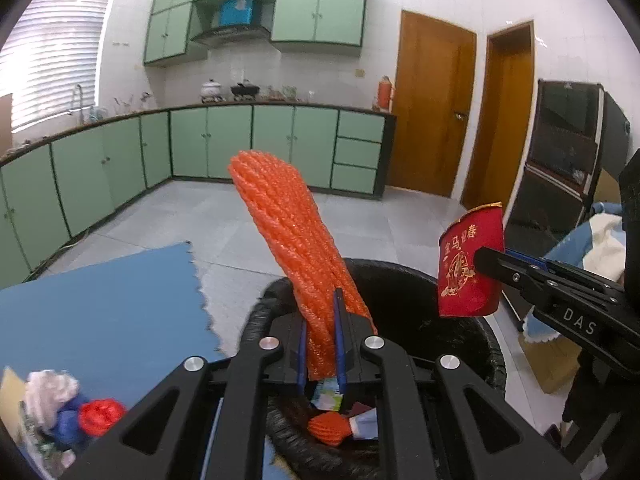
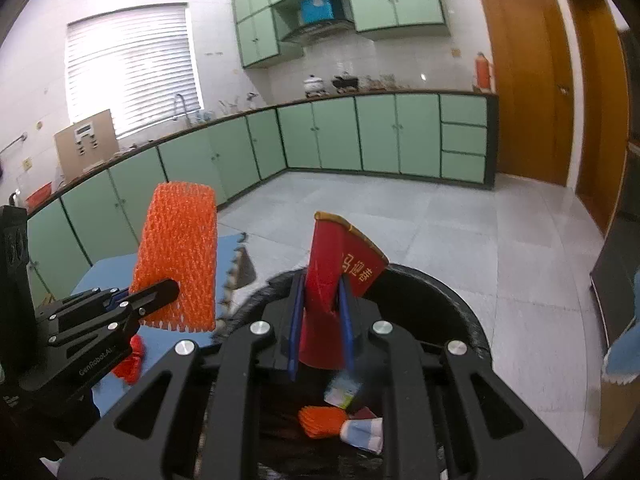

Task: Collect trash
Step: 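Carry net and packet over the black bin and open both tools to drop them, then move both open tools back toward the trash pile, then grasp the red plastic bag with the right tool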

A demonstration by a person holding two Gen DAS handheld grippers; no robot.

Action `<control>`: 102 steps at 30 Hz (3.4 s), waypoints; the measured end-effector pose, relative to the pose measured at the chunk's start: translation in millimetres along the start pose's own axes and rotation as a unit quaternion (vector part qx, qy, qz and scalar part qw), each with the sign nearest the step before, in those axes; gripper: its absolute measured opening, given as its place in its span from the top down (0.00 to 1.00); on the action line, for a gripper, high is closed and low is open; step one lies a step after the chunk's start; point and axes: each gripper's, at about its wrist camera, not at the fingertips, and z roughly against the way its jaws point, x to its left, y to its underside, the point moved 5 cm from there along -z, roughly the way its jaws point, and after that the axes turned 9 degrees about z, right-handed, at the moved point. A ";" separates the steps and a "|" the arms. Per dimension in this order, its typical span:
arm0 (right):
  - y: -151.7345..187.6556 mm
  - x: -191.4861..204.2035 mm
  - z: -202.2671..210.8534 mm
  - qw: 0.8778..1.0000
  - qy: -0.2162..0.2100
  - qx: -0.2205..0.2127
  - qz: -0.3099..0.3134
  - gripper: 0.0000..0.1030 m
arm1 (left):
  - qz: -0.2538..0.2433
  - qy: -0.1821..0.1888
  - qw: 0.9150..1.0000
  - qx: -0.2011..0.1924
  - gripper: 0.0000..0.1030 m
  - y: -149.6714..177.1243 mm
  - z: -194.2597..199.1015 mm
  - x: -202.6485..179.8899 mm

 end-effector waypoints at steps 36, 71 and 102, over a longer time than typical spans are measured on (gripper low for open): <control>22.1 -0.1 -14.2 0.997 0.050 0.029 -0.044 0.06 | 0.010 -0.035 0.999 -0.020 0.18 -6.8 24.4 33.0; 34.2 284.3 -77.3 0.992 -0.068 0.051 0.091 0.05 | 0.103 -0.271 0.955 -0.057 0.17 77.5 183.8 262.5; 70.9 328.9 -134.4 0.975 -0.130 0.147 0.103 0.62 | 0.117 -0.282 0.952 -0.023 0.17 98.5 159.7 289.2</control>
